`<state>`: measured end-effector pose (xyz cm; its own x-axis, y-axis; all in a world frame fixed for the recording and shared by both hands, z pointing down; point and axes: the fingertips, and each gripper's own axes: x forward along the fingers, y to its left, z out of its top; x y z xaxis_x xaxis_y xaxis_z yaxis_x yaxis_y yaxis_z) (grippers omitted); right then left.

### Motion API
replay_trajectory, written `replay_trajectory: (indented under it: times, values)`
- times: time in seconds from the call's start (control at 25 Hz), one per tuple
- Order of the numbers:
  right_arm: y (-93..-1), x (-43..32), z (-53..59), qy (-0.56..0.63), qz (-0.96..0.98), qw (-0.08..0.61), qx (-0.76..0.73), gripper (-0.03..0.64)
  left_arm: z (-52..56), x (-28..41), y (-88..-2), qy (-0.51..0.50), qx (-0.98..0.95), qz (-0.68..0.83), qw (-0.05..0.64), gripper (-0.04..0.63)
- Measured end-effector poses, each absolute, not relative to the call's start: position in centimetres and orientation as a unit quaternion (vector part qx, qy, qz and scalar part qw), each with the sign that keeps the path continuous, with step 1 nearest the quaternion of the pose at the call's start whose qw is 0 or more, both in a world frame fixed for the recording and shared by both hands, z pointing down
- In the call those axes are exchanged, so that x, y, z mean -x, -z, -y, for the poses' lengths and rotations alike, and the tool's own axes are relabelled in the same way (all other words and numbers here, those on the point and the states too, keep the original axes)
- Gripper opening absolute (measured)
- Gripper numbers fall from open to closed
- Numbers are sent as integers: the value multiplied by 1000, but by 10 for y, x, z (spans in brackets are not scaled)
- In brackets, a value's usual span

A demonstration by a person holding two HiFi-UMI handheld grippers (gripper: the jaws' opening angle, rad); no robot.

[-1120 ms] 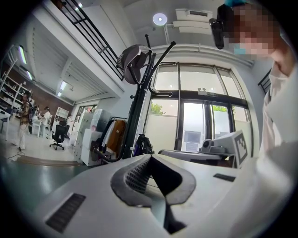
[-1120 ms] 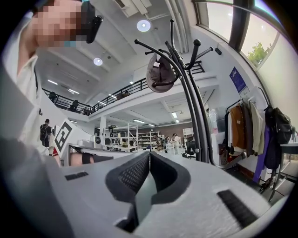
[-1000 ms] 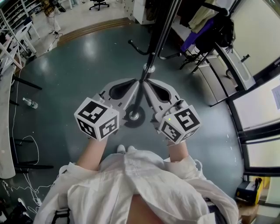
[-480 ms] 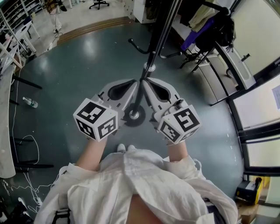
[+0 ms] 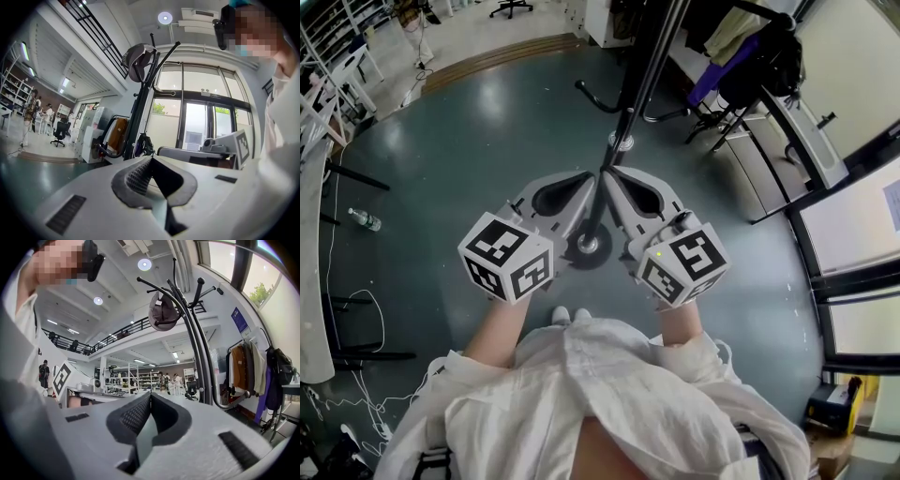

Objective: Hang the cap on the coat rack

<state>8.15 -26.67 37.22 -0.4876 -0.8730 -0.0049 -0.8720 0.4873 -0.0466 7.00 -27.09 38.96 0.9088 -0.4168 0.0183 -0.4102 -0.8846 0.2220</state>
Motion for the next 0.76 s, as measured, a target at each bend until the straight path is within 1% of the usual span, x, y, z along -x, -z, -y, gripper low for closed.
replay_trajectory:
  times: [0.36, 0.76]
  values:
    - [-368, -86, 268, 20, -857, 29, 513, 3, 271, -70, -388, 15, -970, 215, 108, 15]
    - [-373, -82, 269, 21, -858, 19, 513, 3, 271, -67, -385, 32, -972, 201, 120, 15]
